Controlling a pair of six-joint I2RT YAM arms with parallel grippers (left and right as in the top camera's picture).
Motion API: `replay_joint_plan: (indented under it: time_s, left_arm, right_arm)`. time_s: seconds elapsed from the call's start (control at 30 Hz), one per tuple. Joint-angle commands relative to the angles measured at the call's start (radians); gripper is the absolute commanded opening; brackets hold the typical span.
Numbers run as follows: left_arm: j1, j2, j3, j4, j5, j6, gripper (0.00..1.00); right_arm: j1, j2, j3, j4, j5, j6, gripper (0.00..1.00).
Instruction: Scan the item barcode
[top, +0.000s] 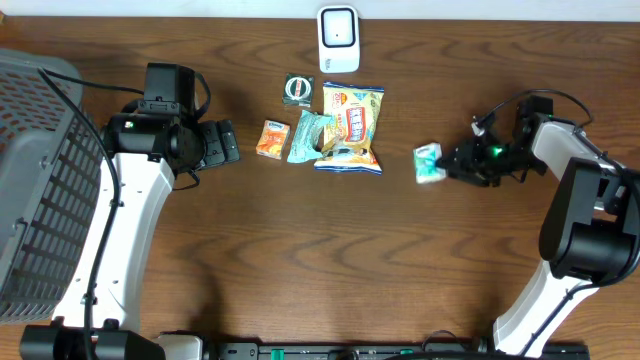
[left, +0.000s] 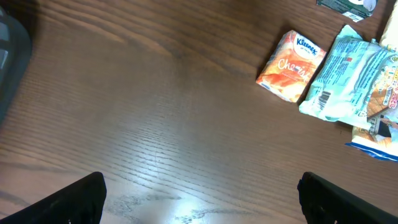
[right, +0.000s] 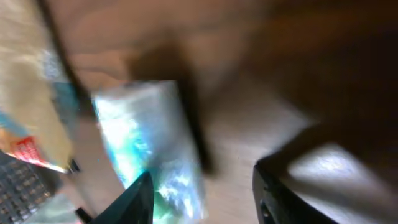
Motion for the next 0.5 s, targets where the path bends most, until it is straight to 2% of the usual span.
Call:
replay_joint_plan:
  time_s: [0.0, 0.17, 0.3, 0.47]
  left_arm:
    - [0.000, 0.005, 0.004, -0.002, -0.013, 0.005, 0.98]
    - [0.000, 0.005, 0.004, -0.003, -0.013, 0.005, 0.98]
    - [0.000, 0.005, 0.004, -0.002, -0.013, 0.005, 0.98]
    - [0.000, 0.005, 0.004, -0.002, -0.013, 0.005, 0.98]
  right_arm:
    - [0.003, -0.008, 0.079, -0.074, 0.180, -0.002, 0.46]
    - [0.008, -0.008, 0.196, -0.190, 0.204, -0.002, 0.45]
    - [0.037, -0.008, 0.225, -0.229, 0.190, -0.002, 0.46]
    - [0.095, -0.008, 0.196, -0.208, 0.233, -0.010, 0.61]
